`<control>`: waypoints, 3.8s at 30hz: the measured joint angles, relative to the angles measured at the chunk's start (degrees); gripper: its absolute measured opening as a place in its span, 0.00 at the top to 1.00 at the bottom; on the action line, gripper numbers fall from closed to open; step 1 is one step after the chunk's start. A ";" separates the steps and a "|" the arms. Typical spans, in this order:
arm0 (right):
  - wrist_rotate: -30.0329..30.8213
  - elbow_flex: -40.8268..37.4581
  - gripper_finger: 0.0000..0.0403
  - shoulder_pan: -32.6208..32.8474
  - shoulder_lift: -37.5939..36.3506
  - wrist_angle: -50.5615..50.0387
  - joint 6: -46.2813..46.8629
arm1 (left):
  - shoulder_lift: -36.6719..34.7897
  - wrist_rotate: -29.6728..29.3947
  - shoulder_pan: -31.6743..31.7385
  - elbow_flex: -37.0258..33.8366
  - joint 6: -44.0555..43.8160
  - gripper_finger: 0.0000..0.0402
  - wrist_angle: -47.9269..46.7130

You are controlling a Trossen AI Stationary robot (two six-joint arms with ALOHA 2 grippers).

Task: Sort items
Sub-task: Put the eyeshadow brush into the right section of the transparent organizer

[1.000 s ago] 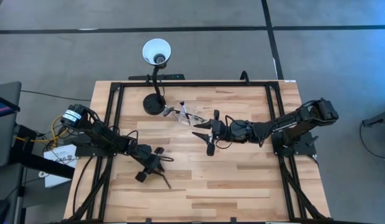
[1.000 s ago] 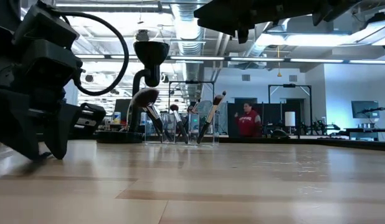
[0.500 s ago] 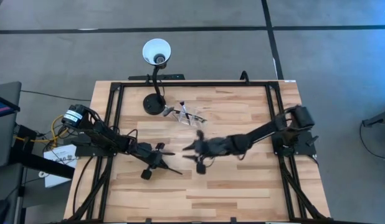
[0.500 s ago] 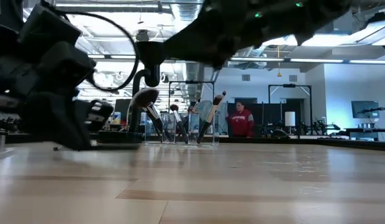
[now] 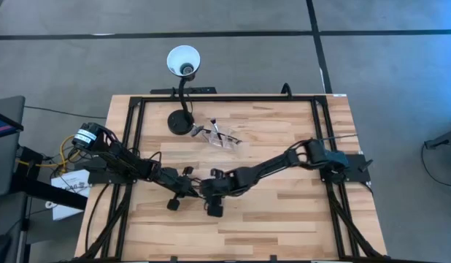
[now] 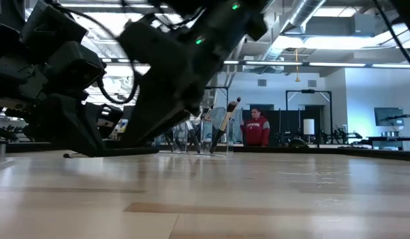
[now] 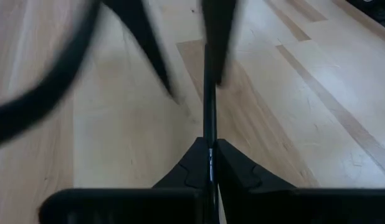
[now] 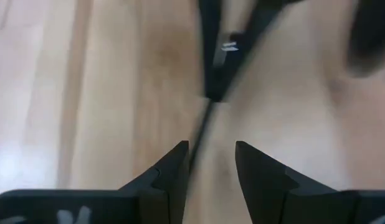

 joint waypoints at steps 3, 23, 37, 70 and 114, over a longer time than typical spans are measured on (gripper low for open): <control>-3.68 2.97 0.70 -0.11 3.02 0.10 -0.01 | -0.01 -0.13 0.00 -0.08 -0.03 0.95 0.02; -3.89 4.36 0.92 -2.81 4.25 -4.00 -1.68 | -0.10 -1.53 -0.10 -0.03 -4.40 0.92 0.58; 25.16 4.27 0.96 -1.40 -16.88 -35.73 -0.09 | -3.53 -22.04 -0.04 -0.10 0.34 0.85 8.12; -3.49 -42.24 0.96 -9.81 -23.54 72.46 -14.95 | -22.52 -15.19 10.98 1.49 2.57 0.58 15.24; -2.86 -40.69 0.92 -9.81 -26.08 64.29 -14.69 | -22.39 -13.04 9.05 3.24 6.33 0.76 20.08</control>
